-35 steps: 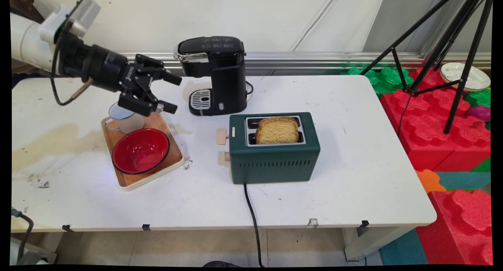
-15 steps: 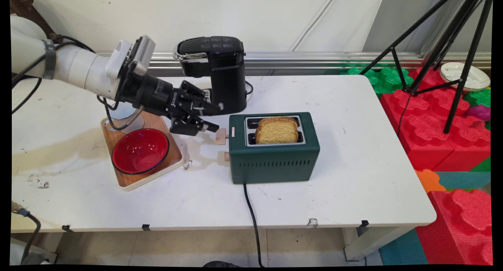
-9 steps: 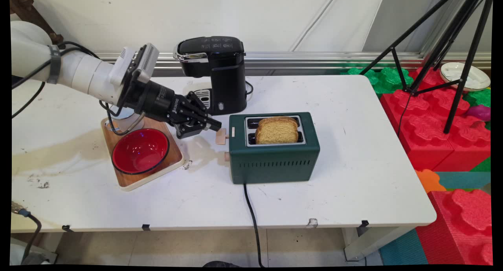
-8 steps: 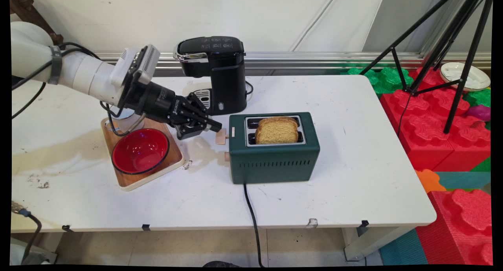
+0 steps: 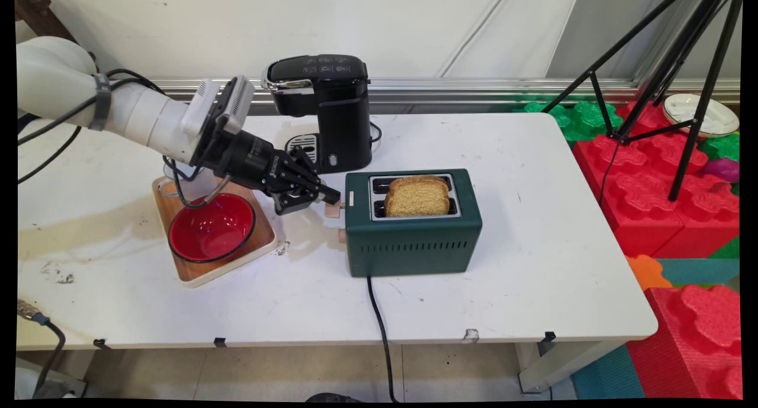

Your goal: Press the toaster switch

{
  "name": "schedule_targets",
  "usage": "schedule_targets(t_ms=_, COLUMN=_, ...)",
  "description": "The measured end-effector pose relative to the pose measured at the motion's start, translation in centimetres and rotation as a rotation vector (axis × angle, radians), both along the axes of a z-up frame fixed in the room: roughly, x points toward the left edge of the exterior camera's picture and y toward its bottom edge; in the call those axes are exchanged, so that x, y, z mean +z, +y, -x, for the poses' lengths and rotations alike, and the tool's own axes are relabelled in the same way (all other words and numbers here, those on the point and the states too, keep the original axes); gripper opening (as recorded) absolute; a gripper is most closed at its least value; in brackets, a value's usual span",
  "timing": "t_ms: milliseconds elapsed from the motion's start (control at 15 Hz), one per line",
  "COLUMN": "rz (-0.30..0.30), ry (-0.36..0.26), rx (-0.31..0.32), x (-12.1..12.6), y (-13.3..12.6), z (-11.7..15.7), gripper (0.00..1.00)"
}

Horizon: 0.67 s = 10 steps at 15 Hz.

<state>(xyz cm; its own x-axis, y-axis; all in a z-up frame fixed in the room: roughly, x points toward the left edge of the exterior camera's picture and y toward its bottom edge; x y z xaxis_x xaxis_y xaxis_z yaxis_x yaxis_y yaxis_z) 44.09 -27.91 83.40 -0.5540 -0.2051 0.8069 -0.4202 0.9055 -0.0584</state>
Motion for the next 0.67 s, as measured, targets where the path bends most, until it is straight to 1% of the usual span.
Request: schedule_targets(t_ms=667, rz=-0.033, ry=-0.042, rx=-0.001, x=-2.5, y=-1.0, z=0.7, gripper=0.0)
